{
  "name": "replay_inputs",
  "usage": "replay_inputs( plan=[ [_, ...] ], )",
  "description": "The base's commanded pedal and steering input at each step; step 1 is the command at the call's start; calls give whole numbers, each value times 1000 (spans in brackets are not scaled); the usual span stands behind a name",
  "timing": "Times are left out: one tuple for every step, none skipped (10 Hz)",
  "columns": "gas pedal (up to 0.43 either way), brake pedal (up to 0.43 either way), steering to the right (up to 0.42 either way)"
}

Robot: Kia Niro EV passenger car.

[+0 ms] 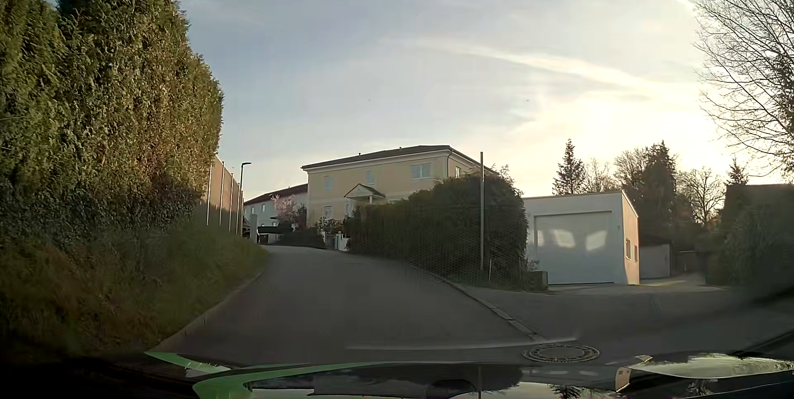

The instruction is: Follow the waypoints while adhering to traffic rules and regulations

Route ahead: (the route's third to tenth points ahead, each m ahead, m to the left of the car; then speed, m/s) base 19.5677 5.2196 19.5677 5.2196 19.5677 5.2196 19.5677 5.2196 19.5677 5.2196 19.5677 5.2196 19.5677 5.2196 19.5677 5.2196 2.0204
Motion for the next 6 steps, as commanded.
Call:
replay_inputs(
  plan=[
    [287,0,-77],
    [287,0,-77],
    [287,0,-76],
    [280,0,-76],
    [280,0,-76],
    [280,0,-76]
  ],
)
